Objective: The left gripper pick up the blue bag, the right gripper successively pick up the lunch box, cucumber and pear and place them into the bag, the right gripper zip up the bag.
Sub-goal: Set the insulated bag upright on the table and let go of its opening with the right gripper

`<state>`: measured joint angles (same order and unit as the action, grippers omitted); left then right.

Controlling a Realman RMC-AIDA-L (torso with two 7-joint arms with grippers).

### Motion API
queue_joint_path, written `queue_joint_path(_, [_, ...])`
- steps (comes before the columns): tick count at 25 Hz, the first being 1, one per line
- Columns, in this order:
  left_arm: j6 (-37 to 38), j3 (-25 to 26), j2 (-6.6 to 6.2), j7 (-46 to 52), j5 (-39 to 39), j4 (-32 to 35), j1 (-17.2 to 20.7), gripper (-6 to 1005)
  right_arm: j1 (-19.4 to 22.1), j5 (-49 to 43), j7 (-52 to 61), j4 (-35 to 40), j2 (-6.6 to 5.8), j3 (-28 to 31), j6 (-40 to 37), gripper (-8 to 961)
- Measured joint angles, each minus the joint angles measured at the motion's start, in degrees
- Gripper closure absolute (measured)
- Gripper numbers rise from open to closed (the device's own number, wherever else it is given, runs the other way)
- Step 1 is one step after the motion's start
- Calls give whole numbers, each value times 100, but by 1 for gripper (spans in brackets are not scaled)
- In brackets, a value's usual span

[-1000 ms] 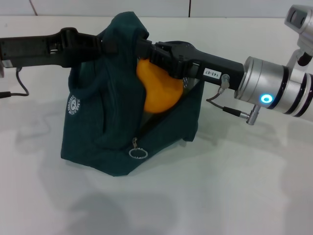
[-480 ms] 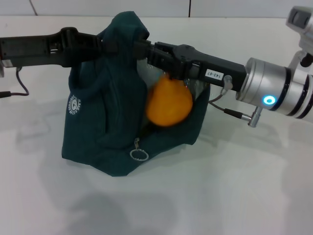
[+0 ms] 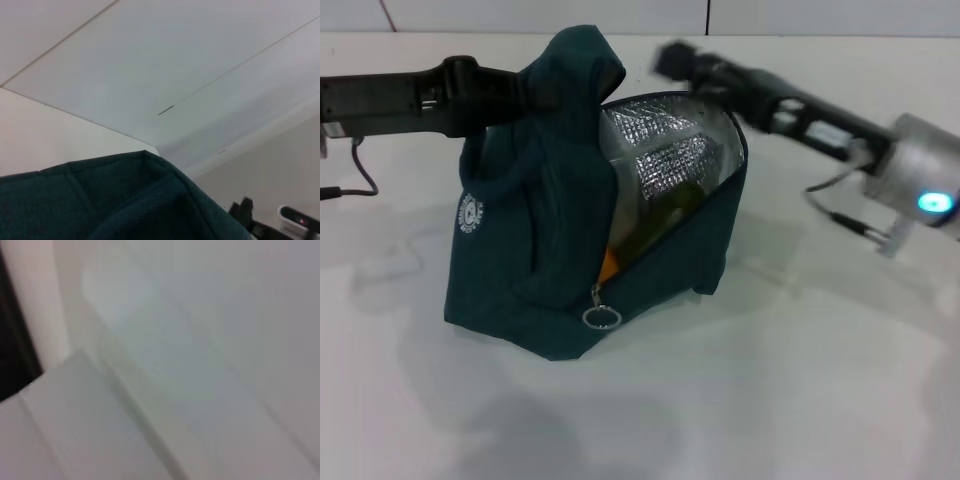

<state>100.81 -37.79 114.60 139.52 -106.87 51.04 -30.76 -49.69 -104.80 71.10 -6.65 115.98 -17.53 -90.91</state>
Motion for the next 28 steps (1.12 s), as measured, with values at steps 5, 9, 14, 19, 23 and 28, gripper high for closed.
queue_joint_path(5, [9, -1, 0, 5, -1, 0, -4, 881, 788, 5, 845, 523, -26, 377, -111, 327])
queue_joint_path(9, [15, -1, 0, 5, -1, -4, -4, 880, 1209, -48, 1905, 740, -32, 303, 222, 305])
queue_joint_path(14, [17, -8, 4, -3, -1, -11, -31, 879, 1148, -89, 2850, 700, -8, -201, 831, 306])
queue_joint_path(19, [15, -17, 9, -13, -1, -15, -44, 879, 803, -102, 3236, 602, 20, -473, 1213, 307])
queue_joint_path(23, [11, -26, 9, -16, -1, -16, -45, 878, 591, -201, 3303, 509, 21, -519, 1426, 314])
queue_joint_path(28, [8, -29, 5, -30, -1, -16, -45, 878, 486, -236, 3202, 483, 21, -747, 1644, 350])
